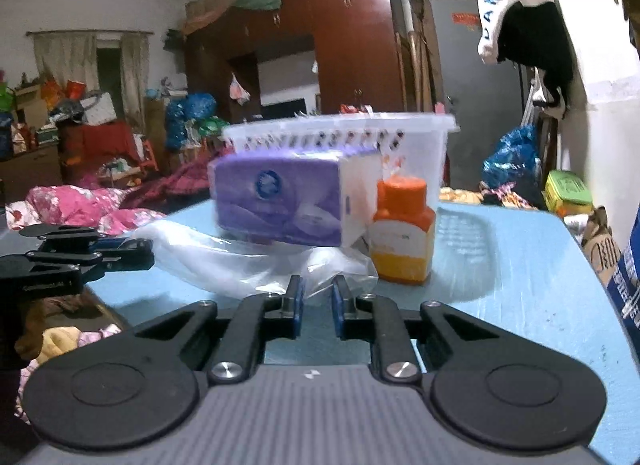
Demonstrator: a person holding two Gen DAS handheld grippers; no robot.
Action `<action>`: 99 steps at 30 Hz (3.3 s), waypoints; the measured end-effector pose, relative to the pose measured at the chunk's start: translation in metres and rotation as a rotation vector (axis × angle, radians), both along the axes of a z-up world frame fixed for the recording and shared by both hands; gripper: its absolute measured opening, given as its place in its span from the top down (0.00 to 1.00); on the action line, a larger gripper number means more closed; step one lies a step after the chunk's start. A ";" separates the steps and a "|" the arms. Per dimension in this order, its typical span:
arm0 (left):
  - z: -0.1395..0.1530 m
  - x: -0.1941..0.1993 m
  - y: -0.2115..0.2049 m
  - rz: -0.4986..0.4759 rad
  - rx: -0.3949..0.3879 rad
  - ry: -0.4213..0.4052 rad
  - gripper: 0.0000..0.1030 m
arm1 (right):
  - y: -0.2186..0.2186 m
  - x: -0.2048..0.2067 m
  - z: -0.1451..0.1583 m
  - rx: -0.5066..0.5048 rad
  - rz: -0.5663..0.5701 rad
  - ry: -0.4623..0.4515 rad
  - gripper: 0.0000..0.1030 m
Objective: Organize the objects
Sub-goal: 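Close both grippers on the clear plastic bag with dark item, then carry the plastic bag into the basket and open both grippers, then withdraw both grippers toward the purple tissue pack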
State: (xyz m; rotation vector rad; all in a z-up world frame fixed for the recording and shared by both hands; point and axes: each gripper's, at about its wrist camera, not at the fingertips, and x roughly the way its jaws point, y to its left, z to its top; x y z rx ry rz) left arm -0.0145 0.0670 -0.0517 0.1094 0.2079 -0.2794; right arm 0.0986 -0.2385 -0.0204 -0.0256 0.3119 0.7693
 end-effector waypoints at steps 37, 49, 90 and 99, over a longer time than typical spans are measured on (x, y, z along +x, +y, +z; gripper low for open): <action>0.106 0.211 0.018 0.054 0.120 0.038 0.78 | 0.051 0.190 0.079 0.050 -0.099 0.046 0.84; 0.100 0.218 0.021 0.061 0.115 0.054 0.78 | 0.054 0.194 0.078 0.040 -0.094 0.070 0.84; 0.041 0.054 -0.007 0.066 -0.043 -0.056 0.10 | -0.018 0.053 0.026 0.169 -0.052 0.014 0.00; 0.033 0.080 -0.012 -0.009 -0.062 0.005 0.10 | 0.010 0.070 0.021 0.120 0.023 -0.012 0.01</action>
